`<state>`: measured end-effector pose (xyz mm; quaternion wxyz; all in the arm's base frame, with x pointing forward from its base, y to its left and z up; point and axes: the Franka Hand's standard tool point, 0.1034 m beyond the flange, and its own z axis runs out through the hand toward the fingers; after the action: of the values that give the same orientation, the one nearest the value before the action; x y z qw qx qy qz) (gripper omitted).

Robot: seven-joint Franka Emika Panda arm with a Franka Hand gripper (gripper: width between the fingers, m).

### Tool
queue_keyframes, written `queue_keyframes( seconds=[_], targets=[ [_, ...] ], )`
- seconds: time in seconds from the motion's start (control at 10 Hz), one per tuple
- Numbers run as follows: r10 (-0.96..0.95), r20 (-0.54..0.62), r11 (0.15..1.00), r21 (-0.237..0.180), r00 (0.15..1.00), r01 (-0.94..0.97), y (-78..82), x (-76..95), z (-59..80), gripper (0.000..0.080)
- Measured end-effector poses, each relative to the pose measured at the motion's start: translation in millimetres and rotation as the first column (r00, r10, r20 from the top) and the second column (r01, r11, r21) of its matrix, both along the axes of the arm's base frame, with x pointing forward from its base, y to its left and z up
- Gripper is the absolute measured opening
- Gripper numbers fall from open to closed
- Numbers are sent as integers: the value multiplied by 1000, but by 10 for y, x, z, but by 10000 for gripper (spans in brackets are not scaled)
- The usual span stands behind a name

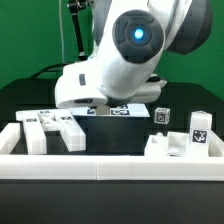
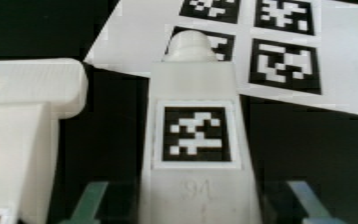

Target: Assemble chair

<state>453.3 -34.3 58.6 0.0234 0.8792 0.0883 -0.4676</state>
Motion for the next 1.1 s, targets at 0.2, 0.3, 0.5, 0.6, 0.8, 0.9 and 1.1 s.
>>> queue_keyframes(
  seconds=[0.2, 0.3, 0.5, 0.6, 0.8, 0.9, 1.1],
  targets=[
    [6, 61, 1000, 1, 998, -7, 9, 159, 26, 291],
    [5, 53, 1000, 1, 999, -5, 6, 130, 22, 291],
    [14, 135, 1000, 9, 991, -15, 7, 253, -3, 291],
    [20, 190, 1000, 20, 982, -24, 57, 359, 112, 291],
    [26, 308, 999, 38, 951, -39, 137, 584, 347, 291],
    [38, 390, 997, 42, 920, -59, 163, 636, 346, 291],
    [31, 503, 996, 53, 864, -67, 137, 657, 335, 291]
  ],
)
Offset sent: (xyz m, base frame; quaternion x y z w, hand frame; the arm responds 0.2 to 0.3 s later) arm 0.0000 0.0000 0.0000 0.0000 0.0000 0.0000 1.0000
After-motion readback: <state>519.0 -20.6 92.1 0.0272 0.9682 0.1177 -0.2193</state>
